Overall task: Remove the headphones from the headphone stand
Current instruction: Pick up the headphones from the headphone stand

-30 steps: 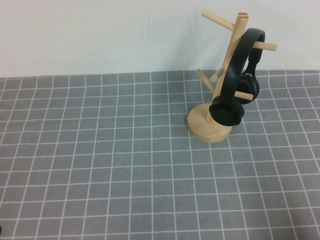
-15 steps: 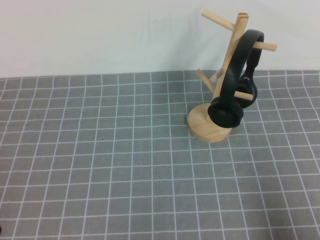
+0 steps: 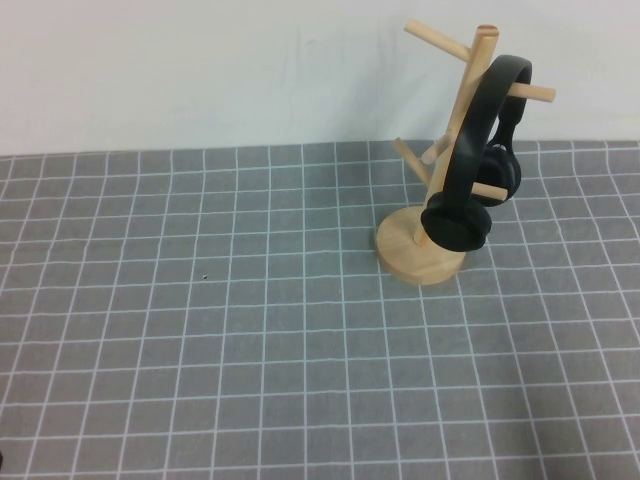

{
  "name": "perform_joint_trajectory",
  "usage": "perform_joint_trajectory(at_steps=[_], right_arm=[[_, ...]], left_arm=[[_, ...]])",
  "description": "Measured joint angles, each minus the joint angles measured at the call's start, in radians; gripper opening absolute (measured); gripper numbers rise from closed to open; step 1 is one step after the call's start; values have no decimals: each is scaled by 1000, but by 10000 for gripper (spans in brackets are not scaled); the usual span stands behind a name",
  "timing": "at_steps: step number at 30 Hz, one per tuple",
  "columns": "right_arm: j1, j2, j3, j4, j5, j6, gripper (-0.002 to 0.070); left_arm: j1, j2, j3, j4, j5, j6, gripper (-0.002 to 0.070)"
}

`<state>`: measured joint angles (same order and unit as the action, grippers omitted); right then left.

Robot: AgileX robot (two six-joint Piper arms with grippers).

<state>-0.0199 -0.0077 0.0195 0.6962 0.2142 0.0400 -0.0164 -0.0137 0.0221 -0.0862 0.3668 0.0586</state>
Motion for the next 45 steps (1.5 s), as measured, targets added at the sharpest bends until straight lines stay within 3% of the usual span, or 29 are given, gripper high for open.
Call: perform_joint_trajectory(at_steps=[10,15,21,25,26,27,30,32,34,35,38,45], right_arm=[[0,361,-355,-187,472,-4,-1],[0,579,-515,-230,605,-48,-1],[0,822,-684,-119,620,-200,6],[0,964,-772,64,616,-363,82],[0,997,-791,122,612,-403,41],[0,1028,-808,178,610,-435,161],[27,1109,-849,314,584,-543,302],[66,1161,-874,397,539,-604,351],[112,1205,-898,445,490,-645,359],[134,1229,-913,460,462,-659,323],[184,1302,-960,482,398,-680,359],[206,1445,-1068,512,365,-686,359]], left_arm=[[0,0,0,0,0,0,-4],[0,0,0,0,0,0,-4],[0,0,0,0,0,0,-4],[0,0,0,0,0,0,-4],[0,0,0,0,0,0,-5],[0,0,0,0,0,0,-4],[0,0,0,0,0,0,-4],[0,0,0,0,0,0,-4],[0,0,0,0,0,0,-4],[0,0,0,0,0,0,-4],[0,0,0,0,0,0,-4],[0,0,0,0,0,0,-4]])
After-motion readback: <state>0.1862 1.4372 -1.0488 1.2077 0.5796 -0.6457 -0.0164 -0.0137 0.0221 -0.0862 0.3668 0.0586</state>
